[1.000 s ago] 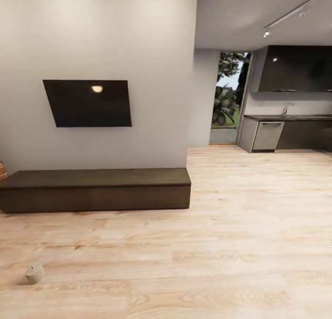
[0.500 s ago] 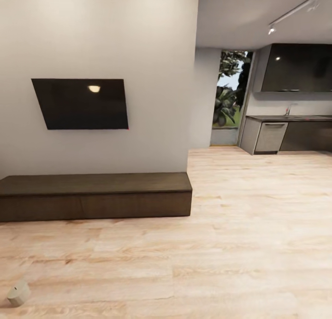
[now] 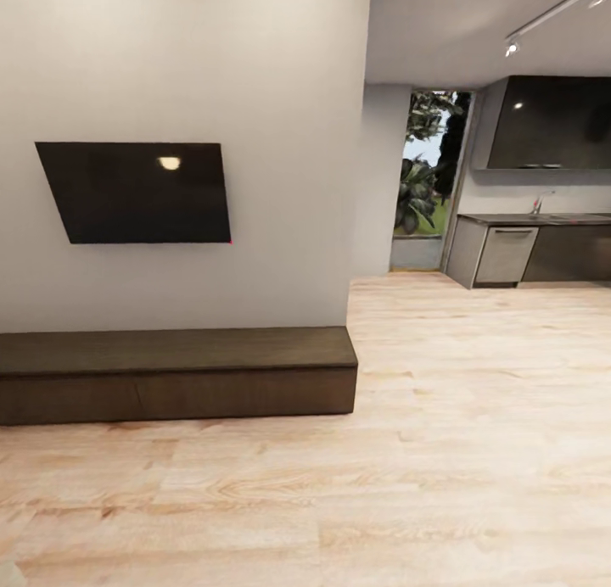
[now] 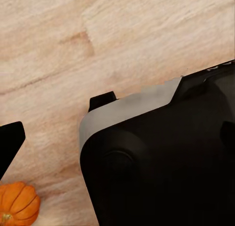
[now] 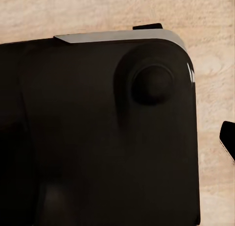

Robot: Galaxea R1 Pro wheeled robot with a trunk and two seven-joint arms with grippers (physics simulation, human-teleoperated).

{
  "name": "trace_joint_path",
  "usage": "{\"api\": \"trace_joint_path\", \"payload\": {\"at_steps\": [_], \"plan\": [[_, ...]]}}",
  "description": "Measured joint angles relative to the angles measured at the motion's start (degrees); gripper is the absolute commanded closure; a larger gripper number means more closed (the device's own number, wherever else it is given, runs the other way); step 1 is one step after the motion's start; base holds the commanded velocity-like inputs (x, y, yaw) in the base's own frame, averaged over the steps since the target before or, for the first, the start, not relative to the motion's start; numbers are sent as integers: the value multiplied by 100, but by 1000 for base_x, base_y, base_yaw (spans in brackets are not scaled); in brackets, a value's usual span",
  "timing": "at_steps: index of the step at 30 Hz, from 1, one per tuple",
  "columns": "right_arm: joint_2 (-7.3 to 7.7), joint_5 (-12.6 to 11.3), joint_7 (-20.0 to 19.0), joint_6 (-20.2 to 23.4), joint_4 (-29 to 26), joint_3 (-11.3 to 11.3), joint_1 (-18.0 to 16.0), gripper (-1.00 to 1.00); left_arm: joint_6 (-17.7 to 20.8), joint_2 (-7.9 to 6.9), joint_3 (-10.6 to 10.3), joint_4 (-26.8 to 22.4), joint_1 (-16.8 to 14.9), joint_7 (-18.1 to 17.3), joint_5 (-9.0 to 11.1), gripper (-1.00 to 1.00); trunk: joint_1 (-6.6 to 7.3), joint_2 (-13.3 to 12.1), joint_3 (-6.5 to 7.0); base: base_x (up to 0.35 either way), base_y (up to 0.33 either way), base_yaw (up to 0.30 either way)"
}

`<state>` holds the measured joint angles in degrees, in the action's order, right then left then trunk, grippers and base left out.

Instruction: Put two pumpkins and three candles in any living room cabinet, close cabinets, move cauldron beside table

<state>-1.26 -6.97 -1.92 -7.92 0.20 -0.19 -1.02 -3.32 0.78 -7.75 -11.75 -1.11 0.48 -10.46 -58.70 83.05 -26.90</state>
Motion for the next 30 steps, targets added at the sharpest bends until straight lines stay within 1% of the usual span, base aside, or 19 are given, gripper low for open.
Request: {"api": "trace_joint_path", "payload": {"at_steps": [22, 23, 24, 26, 28, 30], "plan": [[4, 44, 1, -3, 0, 8, 0, -100, 1, -8, 0, 1, 0, 2, 5, -100, 0, 0, 10, 345, 0, 0], [4, 35, 1, -6, 0, 8, 0, -100, 2, -8, 0, 2, 0, 2, 6, -100, 0, 0, 10, -1, -2, 0], [-29, 26, -29, -38, -33, 39, -3, -100, 35, -40, 32, -30, 18, -27, 38, -100, -4, -2, 10, 0, 0, 0], [-78, 51, -88, -102, -98, 101, -54, -100, 99, 8, 64, -94, -19, -85, 103, -100, -3, -1, 10, 0, 0, 0], [-76, 53, -153, -123, -163, 117, -59, -100, 161, 26, 36, -93, -22, -148, 167, -100, -4, -1, 10, 0, 0, 0], [-74, 61, -123, -150, -228, 58, -88, -100, 98, 87, -29, -29, -34, -110, 105, -100, -4, -1, 10, 0, 0, 0]]}}
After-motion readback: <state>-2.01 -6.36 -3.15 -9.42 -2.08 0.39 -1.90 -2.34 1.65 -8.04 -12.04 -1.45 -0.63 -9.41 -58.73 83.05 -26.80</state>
